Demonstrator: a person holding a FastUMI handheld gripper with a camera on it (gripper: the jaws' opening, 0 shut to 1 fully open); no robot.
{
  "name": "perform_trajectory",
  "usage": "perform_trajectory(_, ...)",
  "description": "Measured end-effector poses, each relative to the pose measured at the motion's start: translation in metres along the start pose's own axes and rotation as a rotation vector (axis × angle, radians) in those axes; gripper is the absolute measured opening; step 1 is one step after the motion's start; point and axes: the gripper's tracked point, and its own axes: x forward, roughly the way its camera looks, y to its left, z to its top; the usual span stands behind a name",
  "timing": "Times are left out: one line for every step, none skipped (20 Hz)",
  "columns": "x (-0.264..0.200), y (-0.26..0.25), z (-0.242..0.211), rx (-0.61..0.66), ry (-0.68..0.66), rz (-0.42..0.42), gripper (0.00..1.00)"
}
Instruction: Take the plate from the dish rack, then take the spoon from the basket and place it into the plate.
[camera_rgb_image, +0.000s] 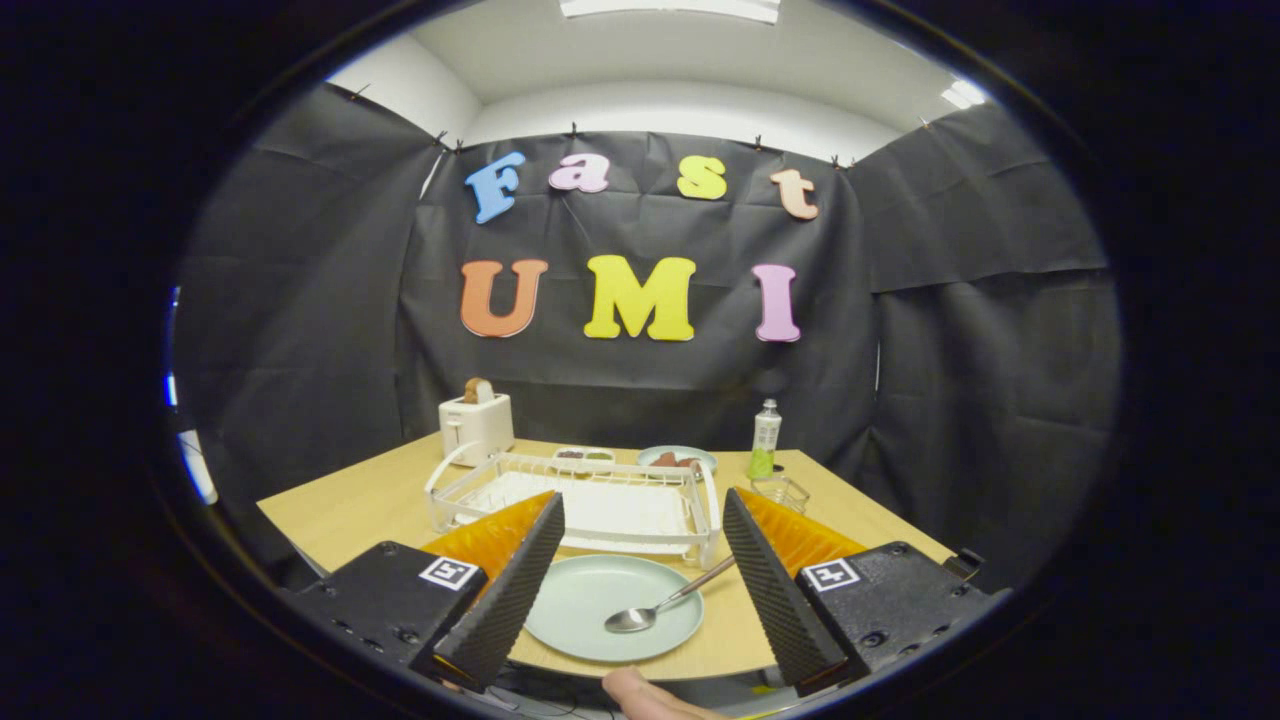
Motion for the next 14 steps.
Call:
perform_trajectory(0.0004,0.0007,-0.0026,0.003,0.006,-0.002,1.0)
perform_trajectory(0.0006,0.0011,-0.004,0.004,0.013,0.004,1.0)
perform_trajectory(0.0012,0.0011,-0.0058,0.004,0.021,0.005,1.0)
perform_trajectory(0.0033,-0.0008,-0.0084,0.005,0.026,0.0,1.0)
perform_trajectory(0.0039,-0.0033,-0.0091,0.004,0.028,-0.003,1.0)
perform_trajectory(0.0018,-0.0051,-0.0106,0.004,0.029,-0.004,1.0)
perform_trajectory(0.0011,-0.0051,-0.0106,0.004,0.028,-0.004,1.0)
perform_trajectory(0.0015,-0.0052,-0.0103,0.003,0.028,-0.002,1.0)
perform_trajectory(0.001,-0.0052,-0.0102,0.001,0.028,-0.002,1.0)
perform_trajectory(0.0002,-0.0056,-0.0099,-0.002,0.025,-0.004,1.0)
perform_trajectory(0.0019,-0.007,-0.0091,-0.002,0.021,-0.006,1.0)
perform_trajectory(0.0023,-0.0078,-0.0088,-0.002,0.021,-0.007,1.0)
perform_trajectory(0.0041,-0.0079,-0.0103,-0.002,0.022,-0.005,1.0)
perform_trajectory(0.0048,-0.0079,-0.0104,0.0,0.024,-0.002,1.0)
